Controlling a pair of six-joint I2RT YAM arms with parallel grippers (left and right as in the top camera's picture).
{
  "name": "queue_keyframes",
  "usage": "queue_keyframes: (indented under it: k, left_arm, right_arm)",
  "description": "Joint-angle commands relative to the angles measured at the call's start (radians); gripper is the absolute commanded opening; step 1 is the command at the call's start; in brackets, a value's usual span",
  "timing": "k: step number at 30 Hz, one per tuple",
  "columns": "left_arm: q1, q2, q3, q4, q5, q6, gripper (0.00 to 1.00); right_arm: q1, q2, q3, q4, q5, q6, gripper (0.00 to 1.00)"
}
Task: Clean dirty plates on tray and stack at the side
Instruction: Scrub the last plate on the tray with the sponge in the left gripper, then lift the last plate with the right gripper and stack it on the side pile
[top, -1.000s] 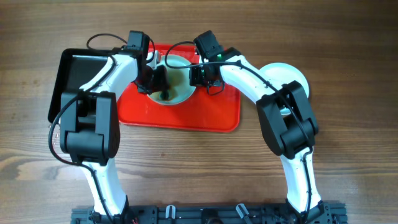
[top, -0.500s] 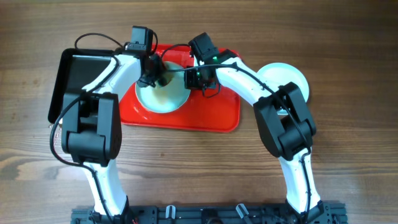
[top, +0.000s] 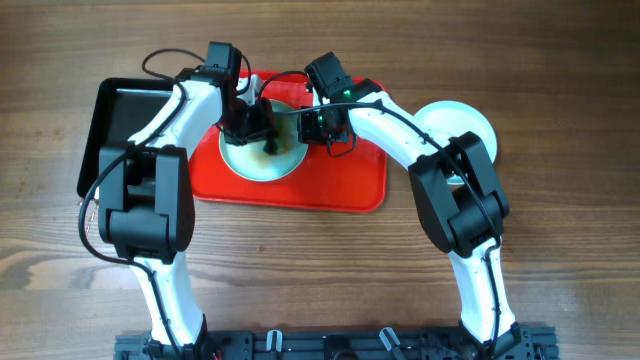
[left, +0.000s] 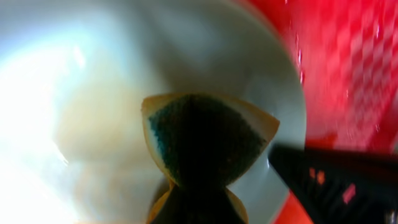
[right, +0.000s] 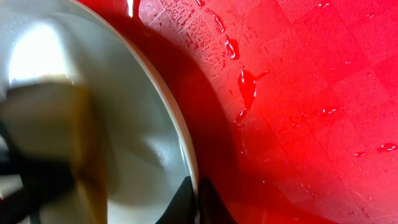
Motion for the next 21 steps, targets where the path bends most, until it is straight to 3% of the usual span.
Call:
queue_keyframes:
  k: [1,4,8,13,21]
  left_arm:
    - [0.000,0.012,0.004,0.066,-0.291,-0.140,0.04]
    - [0.007,-0.017,0.075,-0.016,-0.365,-0.206,0.04]
    - [0.053,-0.092,0.295,-0.349,-0.369,-0.205,0.04]
    - [0.130,-0.111,0.296,-0.398,-0.369,-0.198,0.04]
    - [0.140,-0.111,0.296,-0.377,-0.369,-0.198,0.04]
  right_arm:
    - [-0.006,0.028,-0.005,-0.002,0.017,0.004,0.04]
    - [-0.006,0.028,-0.005,-0.004,0.017,0.004,0.04]
    - [-0.006,0.028,-0.005,0.000,0.018,0.004,0.04]
    - [-0.002,0.029,-0.007,0.016,0.018,0.005,0.08]
    - [-0.035,-0.027,-0.021,0.007,-0.066,-0.041,0.04]
